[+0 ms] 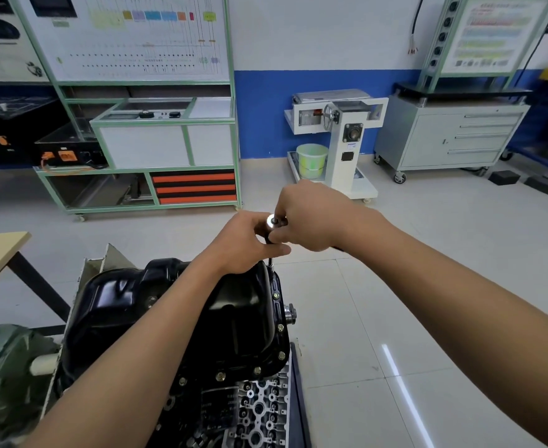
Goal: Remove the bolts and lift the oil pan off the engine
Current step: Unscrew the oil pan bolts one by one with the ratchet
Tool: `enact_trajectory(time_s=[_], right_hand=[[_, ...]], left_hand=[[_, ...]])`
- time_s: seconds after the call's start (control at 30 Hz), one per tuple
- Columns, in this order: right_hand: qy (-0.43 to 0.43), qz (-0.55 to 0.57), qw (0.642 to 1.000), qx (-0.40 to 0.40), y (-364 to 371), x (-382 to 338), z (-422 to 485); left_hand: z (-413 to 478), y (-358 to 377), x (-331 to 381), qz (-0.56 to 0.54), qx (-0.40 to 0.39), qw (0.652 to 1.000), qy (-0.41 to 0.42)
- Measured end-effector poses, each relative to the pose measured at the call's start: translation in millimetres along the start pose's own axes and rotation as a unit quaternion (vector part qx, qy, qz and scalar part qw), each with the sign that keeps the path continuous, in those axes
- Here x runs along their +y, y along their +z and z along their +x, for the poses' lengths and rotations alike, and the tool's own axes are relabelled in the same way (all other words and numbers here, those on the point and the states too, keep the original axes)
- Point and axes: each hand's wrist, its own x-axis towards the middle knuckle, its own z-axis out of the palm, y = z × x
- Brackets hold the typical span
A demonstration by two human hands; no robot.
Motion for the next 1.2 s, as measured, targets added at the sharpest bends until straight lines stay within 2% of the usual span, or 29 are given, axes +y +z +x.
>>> enact_trajectory(time_s=[0.13, 0.3, 0.4, 0.5, 0.73, 0.87, 0.97, 1.1, 1.2], right_hand=[[-0.049, -0.11, 0.992, 0.027, -5.1, 2.1, -1.9], [-0.145, -0.087, 0.986, -0.003, -1.8, 8.0, 1.9], [-0.183, -0.076, 0.98, 0.007, 2.3, 5.9, 2.3], [-0.155, -0.071, 0.985, 0.024, 4.2, 5.7, 4.3], [-0.009, -0.078, 0.995, 0.062, -1.2, 5.4, 4.6], [0.055, 0.03, 0.997, 0.044, 6.5, 4.3, 4.8], [0.099, 0.083, 0.99, 0.058, 12.5, 2.0, 5.7], [0.087, 0.099, 0.99, 0.049, 8.7, 0.7, 7.2], [0.042, 0.044, 0.998, 0.026, 1.5, 0.5, 8.5]], left_hand=[[-1.5, -6.0, 1.0, -0.036, -0.032, 0.999, -0.009], [1.1, -10.5, 2.4, -0.047, -0.076, 0.996, -0.019], [4.5, -11.2, 0.2, -0.025, -0.069, 0.997, -0.026], [5.2, -8.5, -2.2, -0.033, -0.032, 0.998, -0.04], [4.5, -2.1, -0.4, -0.08, -0.006, 0.995, -0.067], [4.0, -2.0, 1.5, -0.074, -0.002, 0.996, -0.041], [3.9, -3.4, 1.6, -0.06, 0.003, 0.997, -0.039], [3.4, -4.9, 1.2, -0.074, -0.004, 0.997, -0.029], [1.6, -6.8, -0.7, -0.082, -0.017, 0.996, -0.027]])
